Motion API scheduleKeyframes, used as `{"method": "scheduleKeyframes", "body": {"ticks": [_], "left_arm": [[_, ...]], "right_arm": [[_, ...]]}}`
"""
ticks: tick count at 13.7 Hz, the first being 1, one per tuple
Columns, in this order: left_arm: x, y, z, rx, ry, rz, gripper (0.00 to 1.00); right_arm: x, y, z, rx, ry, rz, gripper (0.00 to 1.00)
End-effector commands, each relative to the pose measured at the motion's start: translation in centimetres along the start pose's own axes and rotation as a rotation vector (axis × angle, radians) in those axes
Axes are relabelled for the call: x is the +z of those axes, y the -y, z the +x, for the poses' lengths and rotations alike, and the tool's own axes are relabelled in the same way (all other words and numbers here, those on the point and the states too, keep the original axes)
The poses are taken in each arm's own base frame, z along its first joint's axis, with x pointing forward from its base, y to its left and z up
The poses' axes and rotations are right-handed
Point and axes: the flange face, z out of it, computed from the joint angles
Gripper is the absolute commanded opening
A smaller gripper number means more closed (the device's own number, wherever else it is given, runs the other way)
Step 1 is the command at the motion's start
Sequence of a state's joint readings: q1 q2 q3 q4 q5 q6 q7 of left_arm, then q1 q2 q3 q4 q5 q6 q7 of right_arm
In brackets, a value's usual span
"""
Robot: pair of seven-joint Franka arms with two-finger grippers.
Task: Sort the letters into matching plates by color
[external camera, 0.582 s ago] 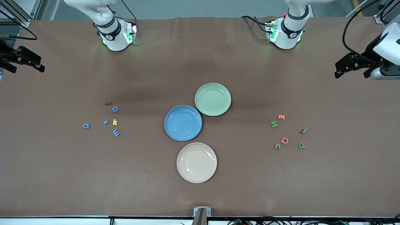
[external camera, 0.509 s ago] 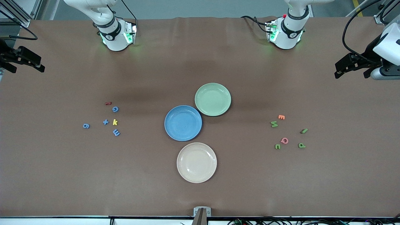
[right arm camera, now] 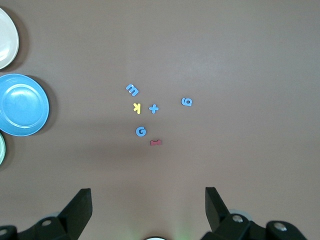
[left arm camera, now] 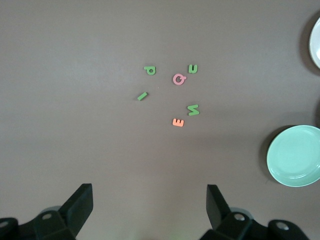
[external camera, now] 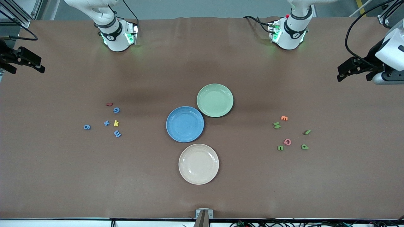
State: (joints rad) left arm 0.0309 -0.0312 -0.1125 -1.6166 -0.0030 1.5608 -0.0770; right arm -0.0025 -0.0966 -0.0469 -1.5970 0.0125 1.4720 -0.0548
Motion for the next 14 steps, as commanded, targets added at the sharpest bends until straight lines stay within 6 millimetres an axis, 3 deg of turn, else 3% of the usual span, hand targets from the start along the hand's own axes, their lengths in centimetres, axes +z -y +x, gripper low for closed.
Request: {"method": "scheduleKeyframes", "body": {"ticks": [1, 3, 5, 7, 9, 12, 14], "left_arm": [[3.6, 0.0, 2.5, 0.017, 0.051, 0.005, 1.0], [6.5, 0.0, 3.5, 0.013, 0.053, 0.003, 1.0], [10.4, 0.9, 3.9, -0.004, 0.029, -0.001, 1.0], [14.1, 2.2, 3.9, -0.014, 0.004, 0.0, 1.0], [17.5, 2.3, 4.2, -0.002, 0.007, -0.002, 1.0], [22.5, 2.9, 5.0, 0.155, -0.026, 0.028, 0.99], [26.2, 4.8, 5.6, 0.144, -0.039, 0.021, 0.99]], "right_arm": [[-0.7, -0.2, -0.6, 0.006, -0.005, -0.009, 1.0], [-0.6, -0.7, -0.4, 0.02, -0.002, -0.009, 1.0], [0.8, -2.0, 0.7, 0.042, 0.015, -0.008, 1.0], [3.9, -3.2, 2.7, 0.055, 0.063, -0.007, 1.0], [4.6, -4.5, 3.5, 0.072, 0.048, -0.006, 1.0], [7.9, -5.9, 5.5, 0.092, 0.078, -0.006, 1.0], [10.4, -6.4, 7.1, 0.094, 0.091, -0.008, 1.0]]}}
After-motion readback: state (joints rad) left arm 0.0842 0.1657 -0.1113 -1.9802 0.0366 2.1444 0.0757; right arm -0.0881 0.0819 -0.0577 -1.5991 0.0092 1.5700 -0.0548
